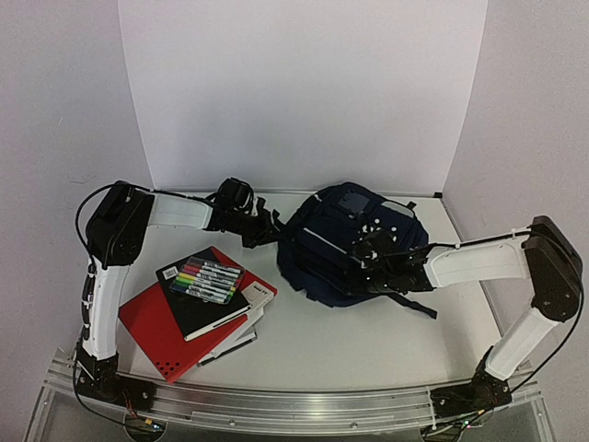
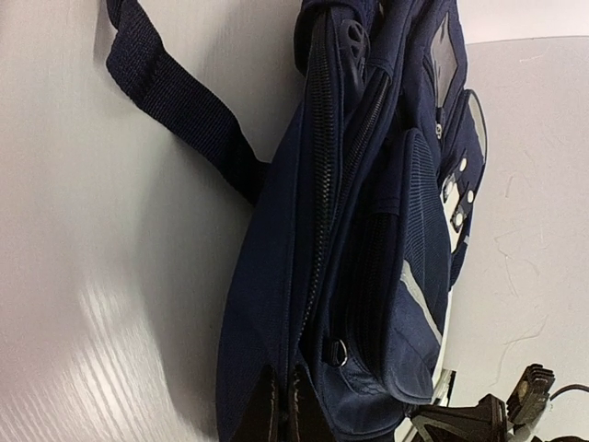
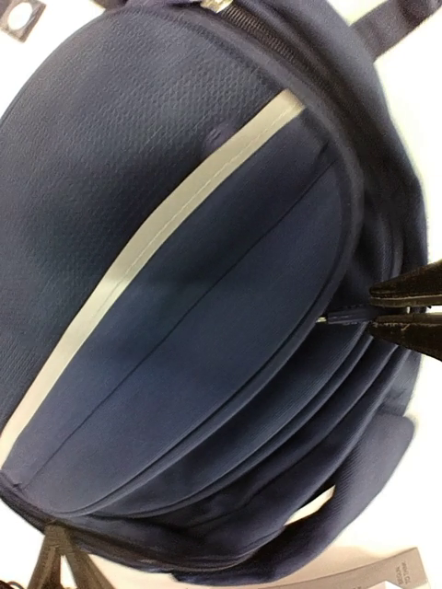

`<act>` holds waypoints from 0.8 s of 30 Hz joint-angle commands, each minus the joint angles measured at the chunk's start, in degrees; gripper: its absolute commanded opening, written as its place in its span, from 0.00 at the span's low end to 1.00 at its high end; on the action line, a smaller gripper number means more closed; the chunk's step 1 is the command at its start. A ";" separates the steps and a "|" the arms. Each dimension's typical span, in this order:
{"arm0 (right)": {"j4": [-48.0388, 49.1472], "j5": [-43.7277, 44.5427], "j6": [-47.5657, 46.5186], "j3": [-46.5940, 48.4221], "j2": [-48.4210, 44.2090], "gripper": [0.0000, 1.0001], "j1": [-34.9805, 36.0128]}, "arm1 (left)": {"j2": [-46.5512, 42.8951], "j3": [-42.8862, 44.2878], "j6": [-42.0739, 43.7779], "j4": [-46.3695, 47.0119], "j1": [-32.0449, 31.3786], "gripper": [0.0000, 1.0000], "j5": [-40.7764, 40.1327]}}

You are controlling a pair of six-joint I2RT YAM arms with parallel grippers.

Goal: Pack the student bag
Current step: Zip the student bag at the center of the board.

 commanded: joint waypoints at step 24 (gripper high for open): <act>2.06 -6.90 -3.04 2.73 0.17 0.00 -2.42 | -13.20 -0.97 6.25 -8.77 -7.82 0.73 -18.04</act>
